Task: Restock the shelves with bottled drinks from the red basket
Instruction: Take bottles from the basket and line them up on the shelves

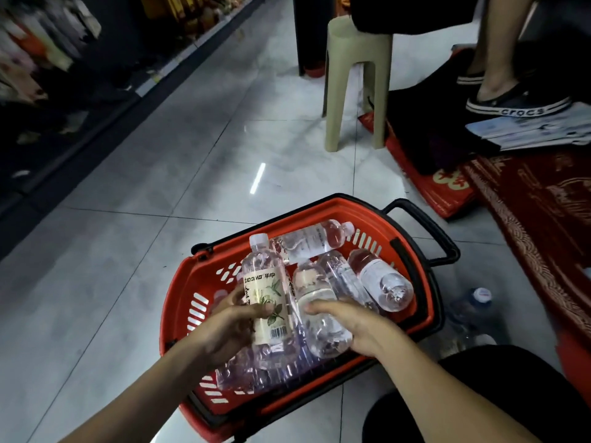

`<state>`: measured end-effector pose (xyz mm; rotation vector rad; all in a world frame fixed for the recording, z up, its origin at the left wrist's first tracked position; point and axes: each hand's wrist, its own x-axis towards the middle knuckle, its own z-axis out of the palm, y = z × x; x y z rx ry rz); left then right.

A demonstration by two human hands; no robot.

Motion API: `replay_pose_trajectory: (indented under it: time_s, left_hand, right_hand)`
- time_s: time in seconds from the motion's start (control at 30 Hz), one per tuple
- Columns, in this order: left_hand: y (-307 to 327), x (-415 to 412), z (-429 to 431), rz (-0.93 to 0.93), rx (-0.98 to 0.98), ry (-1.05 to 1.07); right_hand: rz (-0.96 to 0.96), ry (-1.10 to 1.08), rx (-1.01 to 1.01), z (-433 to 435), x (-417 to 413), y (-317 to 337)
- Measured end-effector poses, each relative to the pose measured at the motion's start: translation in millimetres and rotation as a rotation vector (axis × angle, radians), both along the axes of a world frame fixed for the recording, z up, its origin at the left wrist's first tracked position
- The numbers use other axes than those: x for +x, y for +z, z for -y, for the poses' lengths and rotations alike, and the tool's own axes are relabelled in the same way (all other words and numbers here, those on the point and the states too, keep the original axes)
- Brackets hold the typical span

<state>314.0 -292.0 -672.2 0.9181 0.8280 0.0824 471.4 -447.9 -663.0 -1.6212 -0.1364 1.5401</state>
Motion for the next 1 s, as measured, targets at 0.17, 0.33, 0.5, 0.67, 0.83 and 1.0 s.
replay_pose_trajectory:
  time_s: [0.17,0.33,0.5,0.67,0.83,1.0]
  left_hand:
    - [35.4,9.3,14.7,0.114,-0.003,-0.073]
    - [105.2,33.0,41.5,0.262,0.096,-0.261]
    - [167.8,79.7,96.8,0.419,0.152,-0.495]
    - [240.0,133.6,181.6,0.582,0.232,-0.699]
    - [326.7,170.1,277.8,0.833,0.227,-0.922]
    - [408.4,190.2,377.2,1.094,0.173,-1.155]
  right_hand:
    - [-0.047,-0.253,0.252,25.2,-4.3,42.4]
    - [-0.145,-0.438,0.497,77.5,3.1,93.5]
    - [-0.011,-0.553,0.690,156.0,14.4,156.4]
    - [0.348,-0.691,0.688,255.5,16.1,245.1]
    - [0.636,-0.865,0.645,355.4,-14.7,337.0]
    - [1.044,-1.026,0.493,435.9,-52.4,414.2]
